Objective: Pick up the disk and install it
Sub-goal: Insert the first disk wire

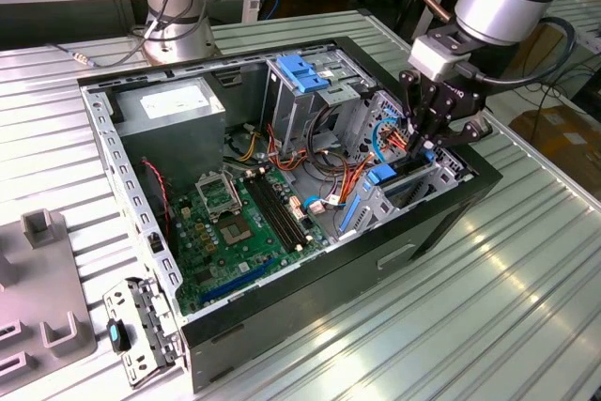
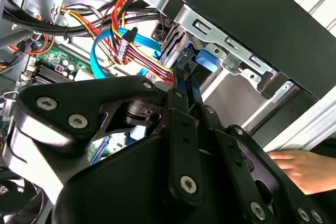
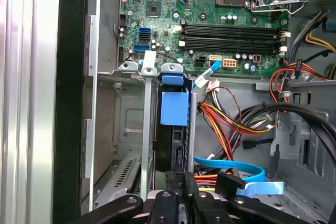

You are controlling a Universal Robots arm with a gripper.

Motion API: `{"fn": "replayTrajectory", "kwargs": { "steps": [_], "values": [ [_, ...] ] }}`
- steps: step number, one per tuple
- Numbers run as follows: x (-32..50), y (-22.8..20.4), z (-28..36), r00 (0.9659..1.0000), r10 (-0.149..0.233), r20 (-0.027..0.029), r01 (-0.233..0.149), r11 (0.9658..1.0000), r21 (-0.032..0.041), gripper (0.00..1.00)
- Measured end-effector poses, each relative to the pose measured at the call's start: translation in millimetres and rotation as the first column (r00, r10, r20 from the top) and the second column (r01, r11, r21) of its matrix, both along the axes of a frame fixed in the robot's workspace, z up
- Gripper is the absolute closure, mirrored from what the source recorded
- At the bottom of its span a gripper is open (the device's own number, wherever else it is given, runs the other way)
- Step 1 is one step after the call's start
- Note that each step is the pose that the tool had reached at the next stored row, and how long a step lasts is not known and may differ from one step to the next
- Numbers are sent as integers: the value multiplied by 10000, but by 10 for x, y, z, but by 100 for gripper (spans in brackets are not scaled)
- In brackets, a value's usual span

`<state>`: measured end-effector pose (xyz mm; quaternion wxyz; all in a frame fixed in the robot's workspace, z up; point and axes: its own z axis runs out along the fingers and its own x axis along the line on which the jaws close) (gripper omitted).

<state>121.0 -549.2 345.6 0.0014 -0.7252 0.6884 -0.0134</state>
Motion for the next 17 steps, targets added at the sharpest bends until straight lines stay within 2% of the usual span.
{"fn": "replayTrajectory", "kwargs": {
  "steps": [4, 7, 11, 17],
  "values": [
    [0, 0, -11, 10000, -2, 0, 2, 10000, 9, 83],
    [0, 0, -15, 10000, -2, 0, 2, 10000, 42, 83],
    [0, 0, 15, 10000, -11, 0, 11, 10000, 73, 83],
    [0, -4, 17, 10000, -29, 0, 29, 9999, 142, 83]
  ]
}}
